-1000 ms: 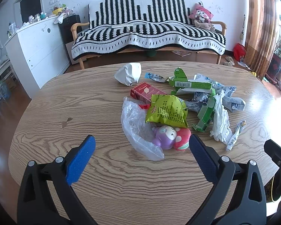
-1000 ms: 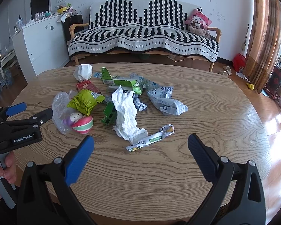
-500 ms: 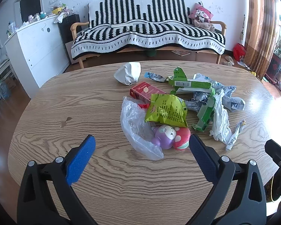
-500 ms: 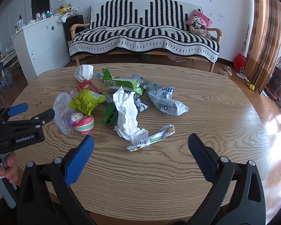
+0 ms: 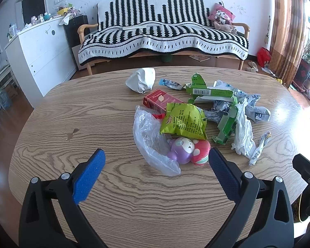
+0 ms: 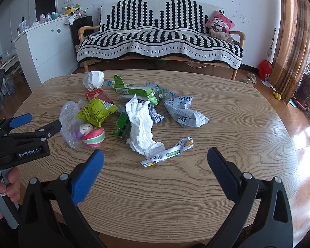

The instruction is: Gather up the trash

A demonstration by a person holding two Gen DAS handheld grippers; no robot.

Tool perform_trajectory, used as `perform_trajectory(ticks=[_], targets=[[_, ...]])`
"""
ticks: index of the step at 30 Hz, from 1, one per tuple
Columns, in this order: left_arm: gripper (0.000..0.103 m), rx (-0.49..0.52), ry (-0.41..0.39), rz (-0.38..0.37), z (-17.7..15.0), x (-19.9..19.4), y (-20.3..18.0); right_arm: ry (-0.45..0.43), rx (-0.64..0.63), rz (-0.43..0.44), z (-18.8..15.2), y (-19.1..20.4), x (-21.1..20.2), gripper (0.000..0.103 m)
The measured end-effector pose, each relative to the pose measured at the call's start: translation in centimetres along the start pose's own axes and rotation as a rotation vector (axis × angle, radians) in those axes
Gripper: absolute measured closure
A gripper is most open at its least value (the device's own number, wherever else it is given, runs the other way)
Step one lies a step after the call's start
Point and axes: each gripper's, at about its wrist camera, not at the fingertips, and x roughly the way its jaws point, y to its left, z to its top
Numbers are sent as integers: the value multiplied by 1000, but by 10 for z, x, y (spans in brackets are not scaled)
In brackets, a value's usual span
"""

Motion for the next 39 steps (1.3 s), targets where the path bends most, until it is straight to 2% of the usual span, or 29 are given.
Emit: perform_trajectory(ticks=[29, 39], targets=[[6, -11, 19, 9, -5, 5, 8, -1, 1, 5, 0, 1, 1, 6], [6, -65, 89, 5, -4, 21, 34, 1, 34, 31, 7, 5, 6, 6]])
